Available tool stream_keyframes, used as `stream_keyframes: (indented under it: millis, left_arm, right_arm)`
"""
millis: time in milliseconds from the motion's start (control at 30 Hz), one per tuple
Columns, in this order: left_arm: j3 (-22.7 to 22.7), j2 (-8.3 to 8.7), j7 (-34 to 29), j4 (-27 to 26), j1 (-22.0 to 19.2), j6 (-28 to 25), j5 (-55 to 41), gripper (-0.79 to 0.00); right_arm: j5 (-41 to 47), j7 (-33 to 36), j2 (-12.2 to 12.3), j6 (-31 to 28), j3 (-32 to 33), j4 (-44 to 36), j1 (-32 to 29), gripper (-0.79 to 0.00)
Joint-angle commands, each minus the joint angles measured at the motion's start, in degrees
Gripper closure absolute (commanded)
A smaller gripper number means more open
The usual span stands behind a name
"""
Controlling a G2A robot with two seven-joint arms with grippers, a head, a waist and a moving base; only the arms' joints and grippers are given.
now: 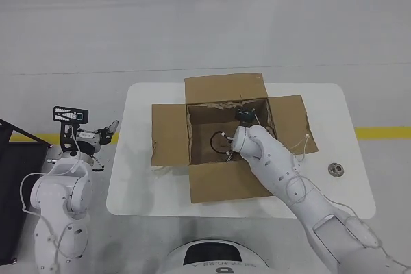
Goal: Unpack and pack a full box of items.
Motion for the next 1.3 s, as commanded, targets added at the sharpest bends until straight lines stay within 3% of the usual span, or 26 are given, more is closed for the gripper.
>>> stream_keyframes:
  millis: [0,33,200,267,433,633,967,1133,1267]
  left_arm:
    - [0.00,0.00,-0.01,0.01,-0.01,0.00,0.00,-0.785]
    - [0.00,0.00,-0.01,0.01,-0.01,0.00,0.00,-0.785]
    - [0.00,0.00,-0.01,0.01,-0.01,0.00,0.00,-0.785]
    - [0.00,0.00,-0.01,0.01,-0.01,0.00,0.00,-0.785]
    - [0.00,0.00,-0.01,0.01,-0.01,0.00,0.00,-0.785]
    - [0.00,0.00,-0.01,0.01,-0.01,0.00,0.00,-0.785]
    - [0.00,0.00,-0.01,0.01,-0.01,0.00,0.00,-0.785]
    - [0.00,0.00,-0.01,0.01,-0.01,0.00,0.00,-0.785]
    - [0.00,0.00,-0.01,0.01,-0.01,0.00,0.00,-0.785]
  right_arm:
    - [0.10,-0.44,-0.23,-0.03,-0.16,0.39,0.15,-0.049]
    - [0.13,-0.62,-0.33,0.02,-0.19,0.51,0.20,0.000]
    - [-0.45,-2.17,-0.35,0.26,0.69,-0.34,-0.44,0.000]
    - [-0.67,-4.92,-0.01,1.17,2.25,-4.36,-2.45,0.000]
    - [-4.60,-10.66,2.33,0.27,8.15,-20.43,-12.89,0.000]
    - [-4.69,-20.40,4.51,-5.95,17.17,-38.51,-27.67,0.000]
    - [8.94,-48.44,5.38,-25.92,31.95,-55.44,-49.41,0.000]
    - [24.57,-53.47,5.73,-38.87,45.73,-58.60,-60.68,0.000]
    - [38.57,-52.86,5.84,-49.99,57.52,-54.08,-67.19,0.000]
